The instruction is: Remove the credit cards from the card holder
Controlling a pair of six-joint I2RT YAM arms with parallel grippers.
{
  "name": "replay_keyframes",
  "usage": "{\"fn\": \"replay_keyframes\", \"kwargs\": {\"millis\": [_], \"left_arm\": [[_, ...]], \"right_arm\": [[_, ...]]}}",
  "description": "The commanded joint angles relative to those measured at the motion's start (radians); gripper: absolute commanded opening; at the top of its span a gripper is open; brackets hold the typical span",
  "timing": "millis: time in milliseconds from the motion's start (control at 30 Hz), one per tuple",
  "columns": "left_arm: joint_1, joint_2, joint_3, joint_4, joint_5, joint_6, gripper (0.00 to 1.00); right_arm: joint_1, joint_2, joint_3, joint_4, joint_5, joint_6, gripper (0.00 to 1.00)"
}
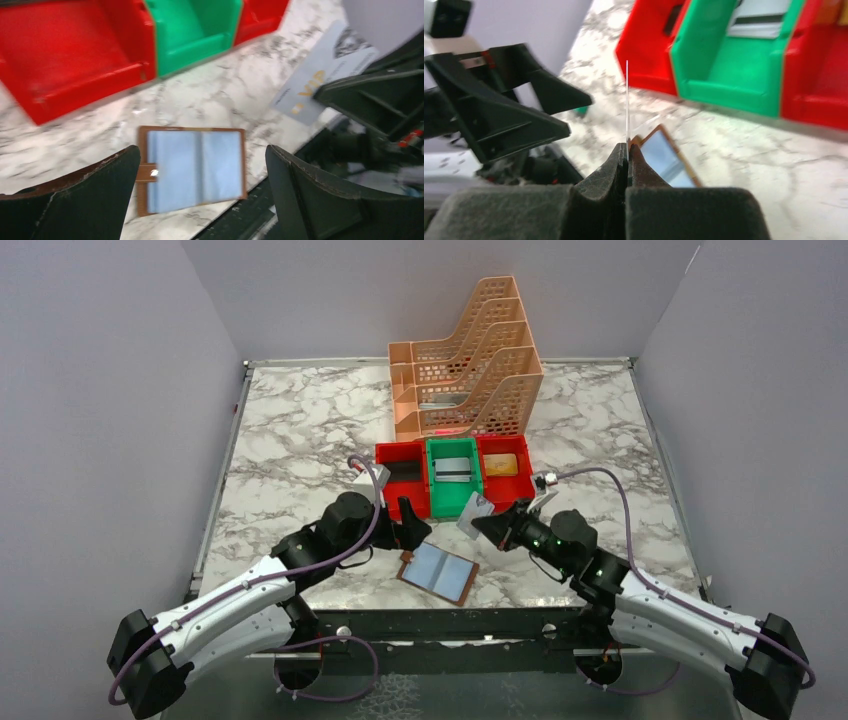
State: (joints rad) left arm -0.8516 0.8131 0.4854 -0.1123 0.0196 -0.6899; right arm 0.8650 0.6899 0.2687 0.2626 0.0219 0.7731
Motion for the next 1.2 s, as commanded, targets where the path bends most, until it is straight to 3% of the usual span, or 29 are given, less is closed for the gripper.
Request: {"fn": "replay_keyframes", "kwargs": {"millis": [0, 233, 367, 467, 700, 1167], "left_arm": [[0.005, -0.003, 0.088, -0.261, -0.278, 0.071, 0.99], [0.004, 0.011, 0.223, -0.417, -0.401, 0.114, 0.99], [0.004, 0.003, 0.195, -0.447, -0.469, 0.206, 0.99], [0.004, 0.01, 0.192, -0.478, -0.475, 0.185, 0.99], [0.004, 0.014, 0.211, -0.484, -0.485, 0.2, 0.99], [0.004, -0.031, 0.212, -0.482, -0.427, 0.238, 0.99]], "right_arm": [[-0.002, 0.065, 0.127, -0.22, 0.232, -0.188, 0.01], [-0.003, 0.363, 0.351, -0.247, 0.317, -0.423, 0.01], [-0.002, 0.543, 0.498, -0.287, 0.364, -0.525, 0.01], [-0.001, 0.657, 0.612, -0.373, 0.435, -0.556, 0.01], [-0.003, 0.889, 0.761, -0.385, 0.557, -0.735, 0.01], [-0.003, 1.113, 0.835, -0.216, 0.618, -1.07, 0.06]]}}
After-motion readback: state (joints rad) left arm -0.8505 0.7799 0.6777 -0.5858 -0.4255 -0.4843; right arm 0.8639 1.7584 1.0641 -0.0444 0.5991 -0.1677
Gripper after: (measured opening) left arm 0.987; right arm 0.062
